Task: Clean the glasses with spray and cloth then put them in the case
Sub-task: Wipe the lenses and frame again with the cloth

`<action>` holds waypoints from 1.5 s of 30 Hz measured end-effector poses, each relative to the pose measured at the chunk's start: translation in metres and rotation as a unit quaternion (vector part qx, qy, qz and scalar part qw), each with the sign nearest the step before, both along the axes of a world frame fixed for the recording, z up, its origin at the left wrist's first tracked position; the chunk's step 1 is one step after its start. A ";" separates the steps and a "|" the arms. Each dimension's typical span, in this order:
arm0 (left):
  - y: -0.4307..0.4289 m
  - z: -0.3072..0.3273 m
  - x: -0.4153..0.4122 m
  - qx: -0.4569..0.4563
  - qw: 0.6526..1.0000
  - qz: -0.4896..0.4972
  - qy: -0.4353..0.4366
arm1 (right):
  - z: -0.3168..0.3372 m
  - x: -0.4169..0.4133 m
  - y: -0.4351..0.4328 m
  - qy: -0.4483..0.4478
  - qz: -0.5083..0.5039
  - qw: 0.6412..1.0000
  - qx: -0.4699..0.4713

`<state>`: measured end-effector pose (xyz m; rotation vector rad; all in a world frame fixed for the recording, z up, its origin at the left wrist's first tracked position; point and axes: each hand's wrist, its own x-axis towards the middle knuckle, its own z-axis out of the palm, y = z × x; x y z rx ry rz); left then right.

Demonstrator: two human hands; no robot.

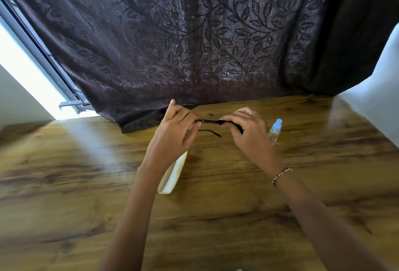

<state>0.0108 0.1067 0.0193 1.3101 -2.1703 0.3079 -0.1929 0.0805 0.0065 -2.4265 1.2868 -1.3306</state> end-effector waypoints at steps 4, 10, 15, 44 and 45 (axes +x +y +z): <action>-0.003 -0.003 -0.008 -0.007 1.000 -0.003 0.007 | 0.001 0.003 0.000 0.006 0.002 1.000 -0.021; -0.009 0.000 -0.017 -0.012 0.999 -0.032 0.013 | 0.001 0.015 0.002 -0.019 0.024 0.999 -0.035; -0.009 -0.001 0.000 -0.026 0.998 -0.013 0.059 | -0.010 -0.003 -0.002 -0.031 -0.042 0.999 -0.016; -0.029 -0.005 -0.011 -0.013 0.996 -0.032 0.087 | 0.000 0.006 -0.016 -0.038 -0.022 0.998 0.039; -0.031 -0.003 -0.014 -0.012 0.996 -0.038 0.084 | 0.001 0.009 -0.015 -0.044 -0.015 0.999 0.025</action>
